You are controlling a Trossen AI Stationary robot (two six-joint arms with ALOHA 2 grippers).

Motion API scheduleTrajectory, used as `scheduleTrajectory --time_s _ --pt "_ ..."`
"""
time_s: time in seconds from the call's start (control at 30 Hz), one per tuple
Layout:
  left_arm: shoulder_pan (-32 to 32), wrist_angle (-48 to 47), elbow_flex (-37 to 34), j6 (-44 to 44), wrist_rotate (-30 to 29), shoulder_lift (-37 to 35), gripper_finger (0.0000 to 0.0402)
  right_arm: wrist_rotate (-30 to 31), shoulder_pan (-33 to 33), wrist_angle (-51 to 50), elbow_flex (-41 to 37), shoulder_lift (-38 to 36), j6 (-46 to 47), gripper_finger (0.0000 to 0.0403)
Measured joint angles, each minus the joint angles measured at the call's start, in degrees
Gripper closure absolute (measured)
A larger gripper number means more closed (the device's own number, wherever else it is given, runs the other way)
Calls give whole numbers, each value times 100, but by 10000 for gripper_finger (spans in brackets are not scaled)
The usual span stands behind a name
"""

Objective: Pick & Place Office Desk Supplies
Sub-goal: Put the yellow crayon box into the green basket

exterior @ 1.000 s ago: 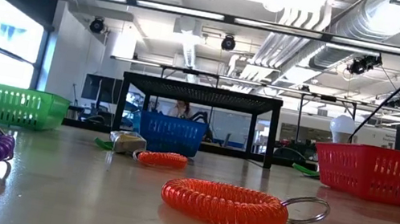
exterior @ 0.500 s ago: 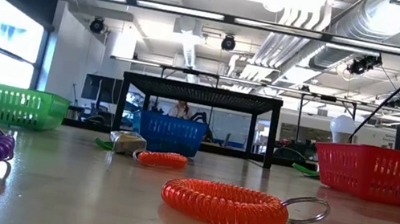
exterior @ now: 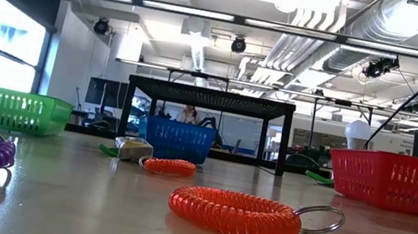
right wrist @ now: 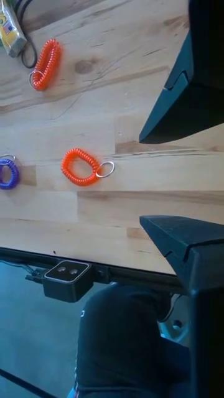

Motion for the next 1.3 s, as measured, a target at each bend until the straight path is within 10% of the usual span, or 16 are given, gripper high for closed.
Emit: scheduleTrajectory --time_s 0.63,1.3 --pt "1310 -785 4 2634 -705 -788 318 76 27 378 0 33 4 215" --pt "6057 -3195 7 4152 -1769 -3313 316 19 14 789 0 752 -102 215"
